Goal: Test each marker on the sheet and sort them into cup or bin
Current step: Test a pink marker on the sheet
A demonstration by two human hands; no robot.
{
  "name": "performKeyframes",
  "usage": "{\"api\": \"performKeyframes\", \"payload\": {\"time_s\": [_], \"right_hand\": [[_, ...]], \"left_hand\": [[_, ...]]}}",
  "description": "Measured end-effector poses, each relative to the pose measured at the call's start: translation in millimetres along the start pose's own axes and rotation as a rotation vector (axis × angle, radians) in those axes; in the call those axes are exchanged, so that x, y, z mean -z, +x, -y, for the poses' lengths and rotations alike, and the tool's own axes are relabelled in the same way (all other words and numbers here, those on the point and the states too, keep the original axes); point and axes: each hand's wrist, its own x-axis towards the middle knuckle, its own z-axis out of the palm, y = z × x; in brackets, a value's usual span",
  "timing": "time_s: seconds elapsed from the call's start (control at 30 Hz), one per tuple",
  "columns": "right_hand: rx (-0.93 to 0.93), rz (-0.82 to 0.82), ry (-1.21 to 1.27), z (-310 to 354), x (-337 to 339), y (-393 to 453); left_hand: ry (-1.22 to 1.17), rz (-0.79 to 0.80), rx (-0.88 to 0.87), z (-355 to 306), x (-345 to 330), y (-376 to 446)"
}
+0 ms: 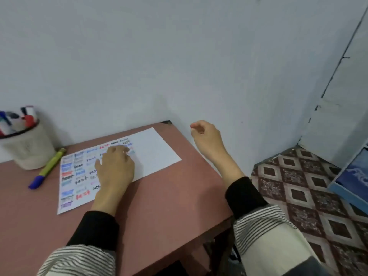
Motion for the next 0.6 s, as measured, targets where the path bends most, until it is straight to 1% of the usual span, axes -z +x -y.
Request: {"api": "performKeyframes", "payload": {"time_s": [0.07,0.13,0.23,0.3,0.33,0.4,0.43,0.5,0.57,0.6], "right_hand": [[0.041,0.083,-0.063,19,-33,2],[0.089,0.148,-0.152,26,-68,2],[0.119,0.220,-0.233,29,-116,-1],[0.137,0.231,-0.323,30,-144,-2],[0.153,0.235,-0.393,30,-155,-1],[0.167,0.273,-0.532,28,-172,1],[0.160,0.311,-0.586,29,-180,2],[0.150,0.374,-0.678,25,-188,4],[0.160,0.414,-0.762,22,-194,7],[0.165,0.424,-0.787,21,-196,9]], "left_hand": [[0.056,0.053,0.019,24,11,3],[0.048,0.119,0.004,45,18,2],[-0.008,0.197,-0.067,63,26,-1],[-0.092,0.222,-0.095,71,33,0],[-0.112,0.195,-0.100,74,37,2],[-0.058,0.034,-0.083,82,44,7],[-0.003,-0.075,-0.049,90,48,12],[0.123,-0.201,0.083,105,52,19],[0.252,-0.221,0.237,122,54,25],[0.302,-0.191,0.300,129,56,26]]}}
